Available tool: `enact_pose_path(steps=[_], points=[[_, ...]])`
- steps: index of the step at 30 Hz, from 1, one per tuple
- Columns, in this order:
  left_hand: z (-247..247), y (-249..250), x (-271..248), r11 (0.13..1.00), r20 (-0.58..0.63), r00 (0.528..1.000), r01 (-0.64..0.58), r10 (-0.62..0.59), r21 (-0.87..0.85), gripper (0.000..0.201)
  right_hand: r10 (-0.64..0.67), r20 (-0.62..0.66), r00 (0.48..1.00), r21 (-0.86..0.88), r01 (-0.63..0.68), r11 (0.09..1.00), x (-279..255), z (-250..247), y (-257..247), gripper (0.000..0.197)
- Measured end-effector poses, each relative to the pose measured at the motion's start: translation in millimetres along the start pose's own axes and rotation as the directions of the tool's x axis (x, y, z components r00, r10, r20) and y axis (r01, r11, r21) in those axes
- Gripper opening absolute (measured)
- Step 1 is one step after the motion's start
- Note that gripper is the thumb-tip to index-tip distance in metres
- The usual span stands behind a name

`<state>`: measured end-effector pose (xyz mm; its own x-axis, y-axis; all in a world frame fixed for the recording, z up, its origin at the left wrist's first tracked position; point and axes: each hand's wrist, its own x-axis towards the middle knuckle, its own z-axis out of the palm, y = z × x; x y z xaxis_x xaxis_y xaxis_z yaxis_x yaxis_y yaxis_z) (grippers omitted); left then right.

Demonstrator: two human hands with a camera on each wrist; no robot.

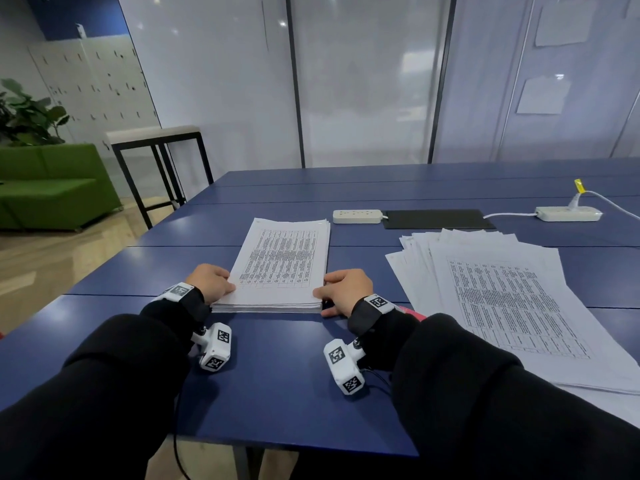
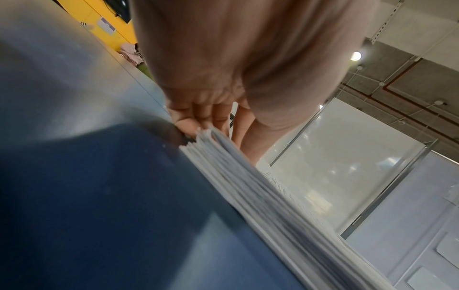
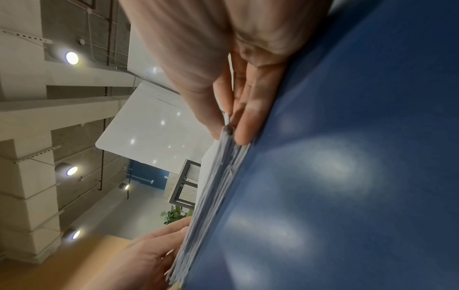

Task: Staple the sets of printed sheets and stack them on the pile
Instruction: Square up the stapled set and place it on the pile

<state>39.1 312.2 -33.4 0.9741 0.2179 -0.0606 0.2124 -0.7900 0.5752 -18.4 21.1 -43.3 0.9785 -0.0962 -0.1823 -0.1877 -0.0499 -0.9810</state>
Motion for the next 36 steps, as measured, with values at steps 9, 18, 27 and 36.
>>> enact_pose_path(steps=[9, 18, 27, 36], points=[[0, 0, 1, 1.000, 0.013, 1.000, 0.001, -0.001, 0.001, 0.018, -0.024, 0.003, 1.000, -0.014, 0.024, 1.000, -1, 1, 1, 0.046], [1, -3, 3, 0.996, 0.006, 1.000, 0.028, -0.028, -0.088, 0.020, -0.034, 0.015, 0.999, -0.073, 0.035, 0.997, -2, 0, 1, 0.037], [-2, -2, 1, 0.986, 0.009, 1.000, 0.018, -0.017, -0.166, 0.009, -0.078, 0.046, 0.996, -0.224, 0.086, 0.971, 3, 6, 3, 0.019], [-9, -10, -9, 0.961, 0.037, 0.999, 0.028, -0.018, -0.274, 0.031, -0.085, 0.067, 0.994, -0.213, 0.097, 0.972, 4, 5, 5, 0.015]])
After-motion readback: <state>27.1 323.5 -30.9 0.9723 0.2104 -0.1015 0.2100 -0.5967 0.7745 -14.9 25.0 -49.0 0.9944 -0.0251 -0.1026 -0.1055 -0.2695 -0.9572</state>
